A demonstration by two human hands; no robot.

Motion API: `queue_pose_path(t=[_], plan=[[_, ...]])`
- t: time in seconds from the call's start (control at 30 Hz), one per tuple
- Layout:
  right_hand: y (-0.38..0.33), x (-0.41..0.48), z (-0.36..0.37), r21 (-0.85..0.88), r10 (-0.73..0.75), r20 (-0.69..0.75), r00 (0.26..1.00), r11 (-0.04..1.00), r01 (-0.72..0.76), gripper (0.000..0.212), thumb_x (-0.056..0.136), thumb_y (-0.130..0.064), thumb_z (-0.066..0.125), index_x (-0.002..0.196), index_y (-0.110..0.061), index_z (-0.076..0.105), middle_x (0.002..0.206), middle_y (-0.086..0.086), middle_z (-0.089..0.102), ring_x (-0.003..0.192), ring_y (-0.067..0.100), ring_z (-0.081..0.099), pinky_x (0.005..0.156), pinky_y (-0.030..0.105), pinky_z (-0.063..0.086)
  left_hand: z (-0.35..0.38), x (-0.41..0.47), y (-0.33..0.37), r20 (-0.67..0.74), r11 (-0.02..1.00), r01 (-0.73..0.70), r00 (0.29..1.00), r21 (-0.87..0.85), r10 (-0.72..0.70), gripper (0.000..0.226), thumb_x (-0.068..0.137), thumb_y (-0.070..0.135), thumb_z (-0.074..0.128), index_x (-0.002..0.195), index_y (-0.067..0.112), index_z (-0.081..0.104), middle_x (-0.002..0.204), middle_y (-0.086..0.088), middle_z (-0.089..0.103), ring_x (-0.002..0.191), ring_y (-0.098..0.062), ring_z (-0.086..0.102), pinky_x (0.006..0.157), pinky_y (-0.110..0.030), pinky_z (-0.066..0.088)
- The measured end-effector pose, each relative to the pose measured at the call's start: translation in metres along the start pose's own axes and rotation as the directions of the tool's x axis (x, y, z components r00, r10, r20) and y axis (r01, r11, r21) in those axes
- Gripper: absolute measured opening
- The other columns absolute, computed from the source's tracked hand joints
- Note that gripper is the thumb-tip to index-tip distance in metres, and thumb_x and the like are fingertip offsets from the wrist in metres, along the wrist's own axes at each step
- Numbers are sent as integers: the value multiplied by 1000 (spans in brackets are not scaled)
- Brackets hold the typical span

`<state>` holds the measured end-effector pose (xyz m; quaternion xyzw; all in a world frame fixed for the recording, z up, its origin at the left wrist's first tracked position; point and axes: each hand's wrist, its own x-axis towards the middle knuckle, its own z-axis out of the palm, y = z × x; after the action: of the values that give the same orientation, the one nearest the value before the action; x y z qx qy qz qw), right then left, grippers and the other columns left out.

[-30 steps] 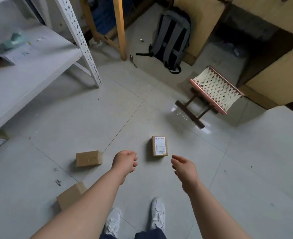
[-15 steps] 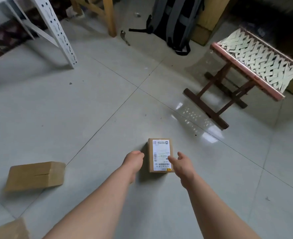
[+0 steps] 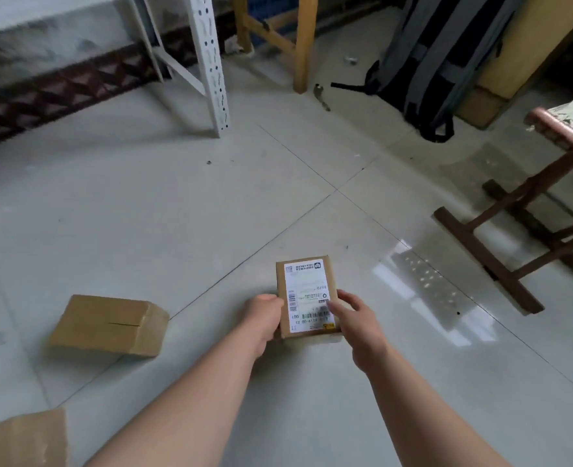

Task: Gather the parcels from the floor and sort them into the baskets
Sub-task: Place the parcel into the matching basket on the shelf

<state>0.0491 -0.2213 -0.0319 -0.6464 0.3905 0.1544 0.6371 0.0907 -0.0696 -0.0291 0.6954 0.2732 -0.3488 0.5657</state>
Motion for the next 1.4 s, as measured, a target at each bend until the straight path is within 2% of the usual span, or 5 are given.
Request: queue_pose_path(t=[0.27, 0.43, 1.07, 1.23, 1.4], plan=[[-59, -31, 148, 8, -198, 373, 906, 977, 211, 43, 96, -8, 53, 133, -30, 52, 101, -11, 70, 80, -4, 63, 70, 19, 41, -149, -25, 7, -437, 942, -259, 888, -213, 145, 20, 98, 14, 50, 105, 10, 68, 99, -9, 72, 76, -19, 63, 44, -11, 44], [-60, -46, 219, -35, -203, 470, 859, 968, 248, 45, 94, -21, 60, 137, -17, 46, 116, 3, 67, 99, 12, 63, 79, 26, 45, -221, -33, -9, -595, 922, -303, 797, -243, 105, 14, 96, 27, 54, 89, 23, 66, 88, 4, 69, 81, -17, 62, 80, -26, 54], [4, -48, 282, -182, 38, 662, 748, 977, 112, 25, 91, -47, 55, 110, -31, 61, 108, -24, 63, 106, -4, 54, 81, 18, 33, -288, -26, -84, -204, 734, -56, 972, -676, -114, 37, 97, 40, 47, 123, 16, 58, 118, -9, 65, 108, -27, 60, 91, -44, 46], [10, -64, 286, -178, -10, 560, 829, 975, 131, 116, 59, -80, 66, 151, -18, 29, 155, -3, 35, 141, 20, 32, 112, 36, 27, -299, -31, -90, -301, 804, -73, 944, -590, -135, 33, 95, 37, 48, 117, 16, 60, 120, -10, 65, 113, -29, 59, 105, -51, 41], [0, -99, 288, -324, -514, 302, 803, 737, 594, 49, 90, -43, 60, 129, -14, 51, 127, 1, 46, 128, 21, 40, 108, 42, 37, -332, -67, -95, -396, 928, -26, 908, -372, -134, 41, 95, 35, 51, 132, 16, 49, 127, -7, 52, 114, -26, 53, 101, -41, 42]])
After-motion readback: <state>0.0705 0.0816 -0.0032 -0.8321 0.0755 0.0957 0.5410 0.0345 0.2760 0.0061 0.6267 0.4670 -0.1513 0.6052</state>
